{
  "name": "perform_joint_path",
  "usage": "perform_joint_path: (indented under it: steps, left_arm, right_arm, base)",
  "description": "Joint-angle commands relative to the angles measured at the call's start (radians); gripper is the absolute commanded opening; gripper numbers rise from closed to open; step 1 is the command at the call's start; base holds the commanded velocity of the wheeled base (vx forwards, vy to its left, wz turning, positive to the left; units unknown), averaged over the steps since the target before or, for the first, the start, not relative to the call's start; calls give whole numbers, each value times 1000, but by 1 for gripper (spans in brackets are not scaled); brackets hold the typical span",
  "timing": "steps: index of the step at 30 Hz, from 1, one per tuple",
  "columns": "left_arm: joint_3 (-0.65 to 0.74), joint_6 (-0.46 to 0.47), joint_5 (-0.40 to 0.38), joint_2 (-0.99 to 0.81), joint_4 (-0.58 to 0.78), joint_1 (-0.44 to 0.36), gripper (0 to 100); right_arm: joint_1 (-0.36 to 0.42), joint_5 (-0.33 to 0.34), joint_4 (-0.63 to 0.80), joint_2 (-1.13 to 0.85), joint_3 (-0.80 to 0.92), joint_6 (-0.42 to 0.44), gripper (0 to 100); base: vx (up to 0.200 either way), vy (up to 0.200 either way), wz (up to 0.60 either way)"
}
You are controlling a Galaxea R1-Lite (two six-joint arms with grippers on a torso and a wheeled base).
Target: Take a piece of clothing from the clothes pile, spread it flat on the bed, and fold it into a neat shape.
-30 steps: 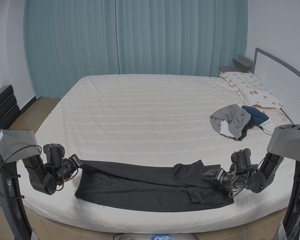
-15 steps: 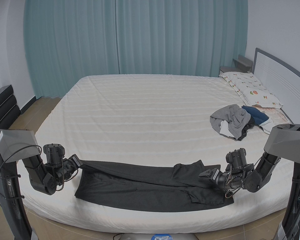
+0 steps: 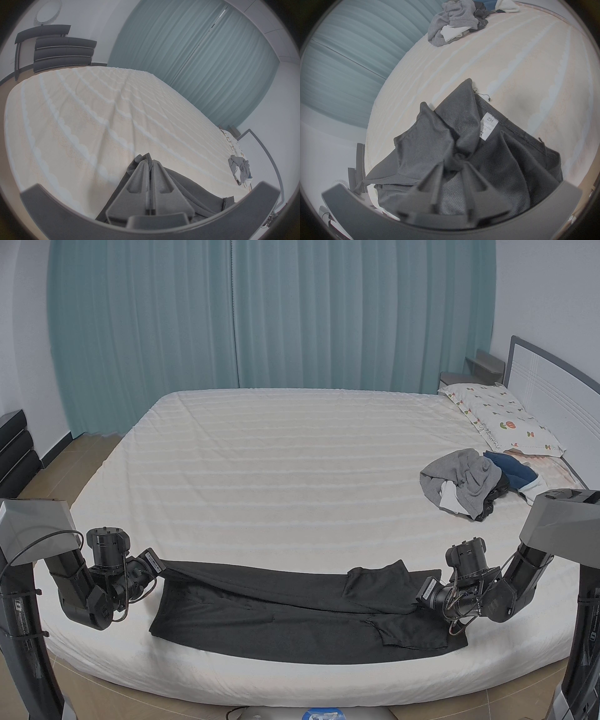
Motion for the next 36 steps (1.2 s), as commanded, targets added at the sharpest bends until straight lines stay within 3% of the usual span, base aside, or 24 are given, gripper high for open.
perform_joint_path:
  steps: [1, 5, 9, 12, 20, 36]
  left_arm:
    - [-5, -1, 0, 2, 0, -3, 0]
    - [-52, -8, 17, 16, -2, -3, 0]
    - [-169, -97, 129, 91, -99, -6, 0]
    - [-226, -102, 206, 174, -226, -7, 0]
    - [-132, -63, 169, 183, -263, -32, 0]
    - [135, 231, 54, 131, -278, -24, 0]
  right_arm:
    - [-7, -1, -10, -6, -11, 1, 0]
    - [-50, -4, -23, -31, -85, 29, 0]
    - [-85, -66, -142, -20, -163, 125, 0]
    - [-93, -77, -258, -6, -151, 136, 0]
    - [-87, -66, -273, -6, -73, 95, 0]
    - [-53, -30, -275, 17, 118, -128, 0]
  base:
    - [0, 0, 0]
    - [0, 0, 0]
    - [0, 0, 0]
    - [0, 0, 0]
    - [0, 0, 0]
    - [0, 0, 0]
